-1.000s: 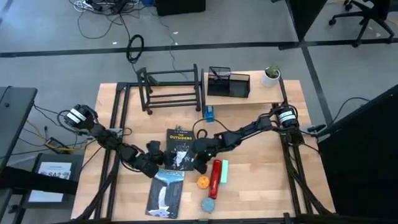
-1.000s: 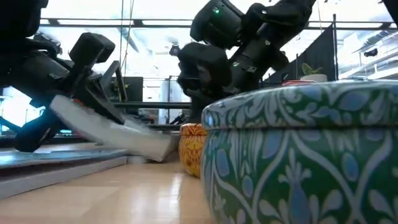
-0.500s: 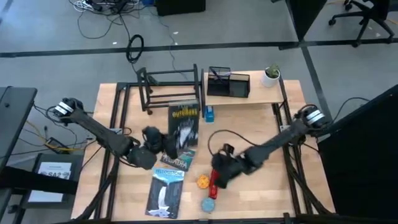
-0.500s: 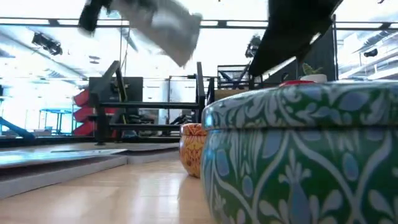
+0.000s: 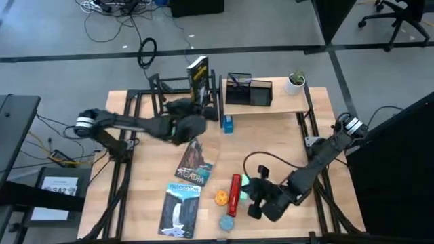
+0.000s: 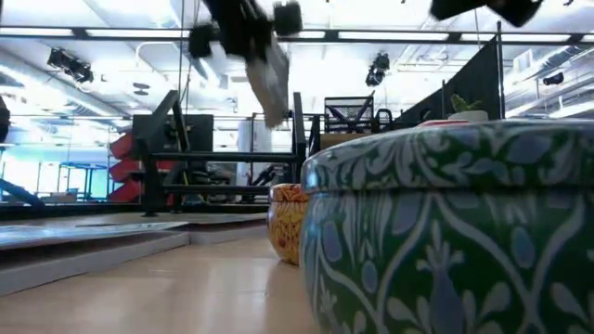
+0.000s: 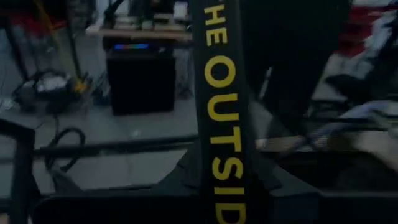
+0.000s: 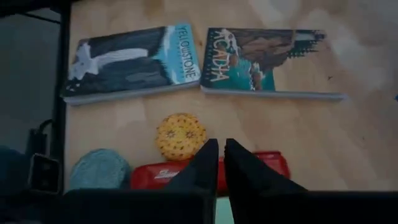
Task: Stock shelves
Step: Put the black book on the book shelf
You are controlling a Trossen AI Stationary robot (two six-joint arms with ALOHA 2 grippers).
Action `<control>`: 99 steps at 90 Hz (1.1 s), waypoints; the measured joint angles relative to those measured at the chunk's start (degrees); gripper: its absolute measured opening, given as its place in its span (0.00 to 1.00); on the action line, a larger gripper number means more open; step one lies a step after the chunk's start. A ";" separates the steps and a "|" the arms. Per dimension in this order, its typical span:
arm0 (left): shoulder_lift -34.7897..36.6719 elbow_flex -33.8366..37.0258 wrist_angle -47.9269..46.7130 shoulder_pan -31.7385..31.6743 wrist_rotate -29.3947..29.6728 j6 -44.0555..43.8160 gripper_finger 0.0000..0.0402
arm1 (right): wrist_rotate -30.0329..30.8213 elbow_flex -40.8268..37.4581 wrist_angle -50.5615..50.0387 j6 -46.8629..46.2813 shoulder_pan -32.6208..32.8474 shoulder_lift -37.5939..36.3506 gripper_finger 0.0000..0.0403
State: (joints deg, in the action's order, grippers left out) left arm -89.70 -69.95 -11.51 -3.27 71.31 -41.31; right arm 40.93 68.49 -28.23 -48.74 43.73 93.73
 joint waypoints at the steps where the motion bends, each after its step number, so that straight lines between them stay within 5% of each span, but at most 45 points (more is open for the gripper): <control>1: -0.43 0.00 0.26 -0.47 -0.38 -0.10 0.07 | 0.01 0.00 -0.05 -0.22 0.22 0.00 0.00; 35: -10.27 -0.07 5.17 -7.92 -1.88 -2.18 0.07 | 3.06 0.00 -1.59 -5.11 3.95 0.00 0.00; 99: -16.76 -0.15 12.23 -10.01 -2.76 -0.50 0.17 | 2.95 0.00 -1.47 -6.96 4.98 0.04 0.00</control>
State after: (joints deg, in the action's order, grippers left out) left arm -106.45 -70.11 0.73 -13.28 68.55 -41.80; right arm 43.88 68.49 -29.69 -55.70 48.71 93.78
